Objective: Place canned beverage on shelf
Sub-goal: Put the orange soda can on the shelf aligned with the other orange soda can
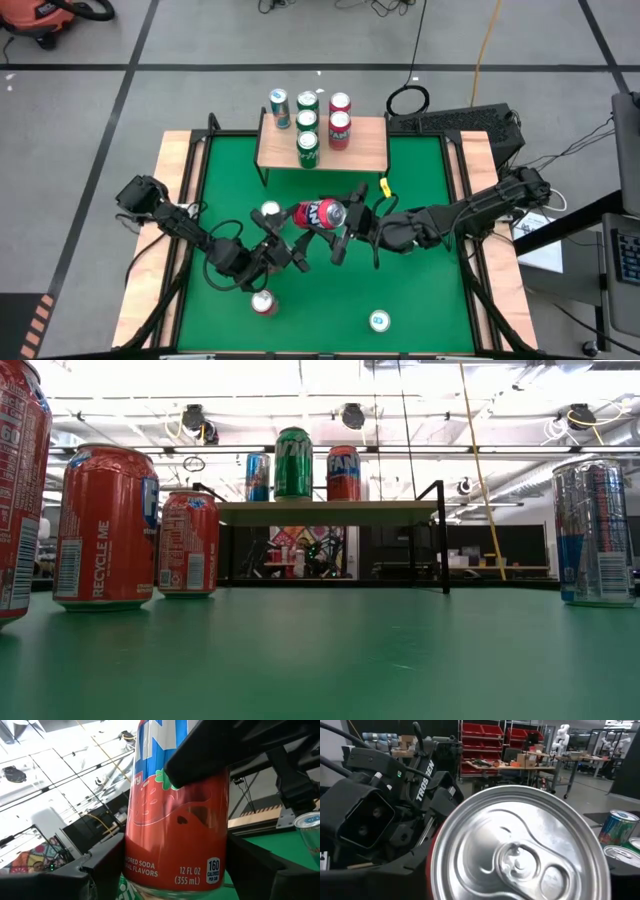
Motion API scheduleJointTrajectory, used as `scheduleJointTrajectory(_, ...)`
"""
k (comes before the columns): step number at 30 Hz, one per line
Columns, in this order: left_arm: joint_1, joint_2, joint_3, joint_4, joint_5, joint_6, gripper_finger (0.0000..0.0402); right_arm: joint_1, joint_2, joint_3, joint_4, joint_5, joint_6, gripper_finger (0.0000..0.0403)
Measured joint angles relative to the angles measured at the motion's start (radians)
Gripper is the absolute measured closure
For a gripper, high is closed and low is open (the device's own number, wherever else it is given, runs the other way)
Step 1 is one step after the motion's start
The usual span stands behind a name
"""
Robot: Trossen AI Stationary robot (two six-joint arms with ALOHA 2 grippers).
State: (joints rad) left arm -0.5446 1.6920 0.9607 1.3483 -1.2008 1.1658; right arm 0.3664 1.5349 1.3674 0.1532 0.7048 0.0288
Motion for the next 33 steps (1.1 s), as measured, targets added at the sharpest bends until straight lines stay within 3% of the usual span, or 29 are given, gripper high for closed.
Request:
scheduleJointTrajectory(8,0.003,0.0,0.0,-0.058,-0.002,-0.086,0.0069,0.002,-0.027,0.0,-0.063,-0.022,-0.059,0.0108)
scheduleJointTrajectory(13,0.003,0.0,0.0,-0.058,0.022,-0.163,0.0039,-0.002,-0.098,0.0,-0.189,-0.123,-0.077,0.0112)
scheduleJointTrajectory(20,0.018,0.0,0.0,-0.178,0.152,-0.338,0.002,-0.034,-0.195,-0.001,-0.41,-0.304,-0.115,0.0112)
scheduleJointTrajectory(26,0.07,-0.001,0.0,-0.304,0.338,-0.546,0.0019,-0.083,-0.213,-0.002,-0.51,-0.42,-0.12,0.0112)
scheduleJointTrajectory(33,0.122,-0.001,0.0,-0.429,0.369,-0.691,0.0019,-0.103,-0.18,-0.002,-0.505,-0.451,-0.149,0.0112)
